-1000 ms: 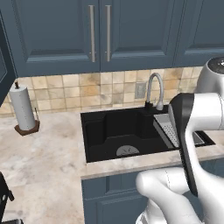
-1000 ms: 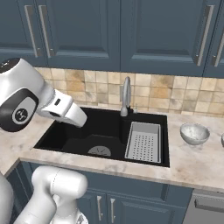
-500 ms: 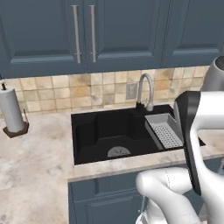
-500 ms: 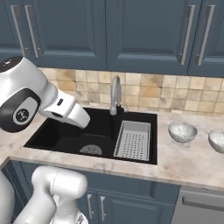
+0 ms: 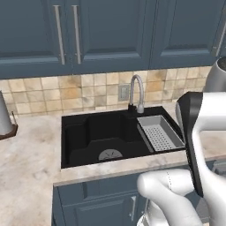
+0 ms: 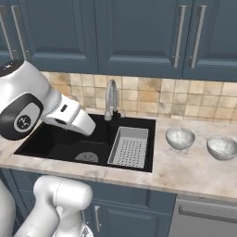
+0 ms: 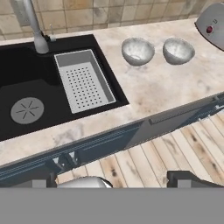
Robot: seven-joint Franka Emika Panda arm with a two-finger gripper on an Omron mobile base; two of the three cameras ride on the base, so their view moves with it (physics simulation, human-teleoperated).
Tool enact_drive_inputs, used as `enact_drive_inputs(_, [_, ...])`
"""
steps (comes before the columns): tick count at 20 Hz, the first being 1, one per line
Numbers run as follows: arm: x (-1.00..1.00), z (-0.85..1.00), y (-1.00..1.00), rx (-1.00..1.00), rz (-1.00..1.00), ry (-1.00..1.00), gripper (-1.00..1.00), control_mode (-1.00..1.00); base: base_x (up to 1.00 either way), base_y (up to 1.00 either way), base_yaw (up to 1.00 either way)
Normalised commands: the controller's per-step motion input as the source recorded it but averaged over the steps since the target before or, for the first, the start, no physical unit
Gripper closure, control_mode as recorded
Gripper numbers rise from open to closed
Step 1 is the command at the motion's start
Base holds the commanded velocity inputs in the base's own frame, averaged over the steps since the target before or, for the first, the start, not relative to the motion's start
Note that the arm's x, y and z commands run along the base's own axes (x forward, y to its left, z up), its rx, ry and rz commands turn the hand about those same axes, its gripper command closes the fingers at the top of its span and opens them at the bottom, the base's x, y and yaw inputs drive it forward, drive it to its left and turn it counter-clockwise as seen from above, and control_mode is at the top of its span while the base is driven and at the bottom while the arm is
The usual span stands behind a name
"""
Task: Rinse each bowl for a few seconds and place them down in the sink or on the counter.
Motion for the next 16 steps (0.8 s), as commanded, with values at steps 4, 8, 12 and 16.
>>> enact_drive_inputs(4, [0.00, 0.00, 0.00, 0.00, 0.00, 0.00, -1.00, 1.00, 0.00, -0.37, 0.00])
enact_drive_inputs(8, [0.00, 0.00, 0.00, 0.00, 0.00, 0.00, -1.00, 1.00, 0.00, -0.37, 0.00])
enact_drive_inputs(12, [0.00, 0.00, 0.00, 0.00, 0.00, 0.00, -1.00, 1.00, 0.00, -0.40, 0.00])
enact_drive_inputs(16, [0.00, 0.00, 0.00, 0.00, 0.00, 0.00, -1.00, 1.00, 0.01, -0.42, 0.00])
